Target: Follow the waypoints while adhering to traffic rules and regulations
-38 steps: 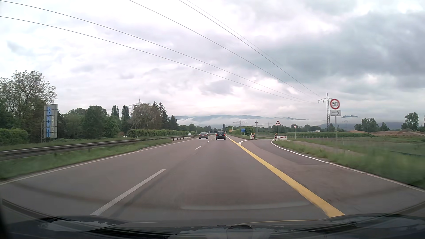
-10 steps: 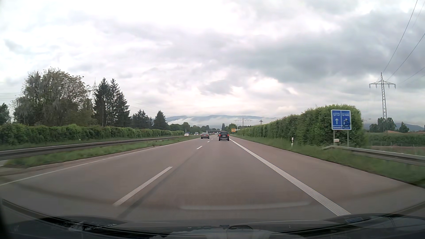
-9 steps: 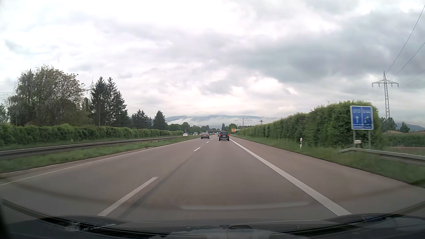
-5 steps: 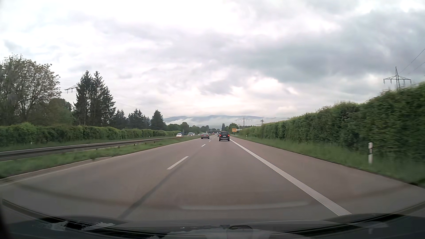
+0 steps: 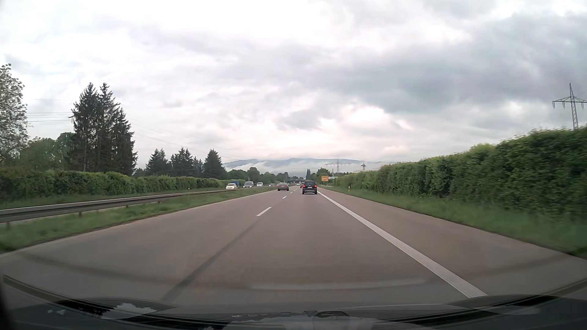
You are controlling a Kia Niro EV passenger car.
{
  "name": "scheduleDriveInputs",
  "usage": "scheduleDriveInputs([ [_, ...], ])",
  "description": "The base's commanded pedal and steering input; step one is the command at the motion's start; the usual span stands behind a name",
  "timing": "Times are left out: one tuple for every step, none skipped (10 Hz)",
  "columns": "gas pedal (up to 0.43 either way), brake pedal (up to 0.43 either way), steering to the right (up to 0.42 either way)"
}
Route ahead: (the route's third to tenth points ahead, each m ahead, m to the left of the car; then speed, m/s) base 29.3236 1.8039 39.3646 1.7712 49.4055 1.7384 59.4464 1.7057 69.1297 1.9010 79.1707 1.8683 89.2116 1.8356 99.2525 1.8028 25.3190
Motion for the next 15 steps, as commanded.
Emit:
scheduleDriveInputs([
  [0.0,0.0,0.0],
  [0.0,0.0,0.0],
  [0.0,0.0,0.0],
  [0.0,0.0,0.0],
  [0.0,0.0,0.0],
  [0.0,0.0,0.0],
  [0.0,0.0,0.0],
  [0.0,0.0,0.0],
  [0.0,0.0,0.0],
  [0.0,0.0,0.0],
  [0.0,0.0,0.0],
  [0.0,0.0,0.0],
  [0.0,0.0,0.0],
  [0.0,0.0,0.0],
  [0.0,0.0,0.0],
])
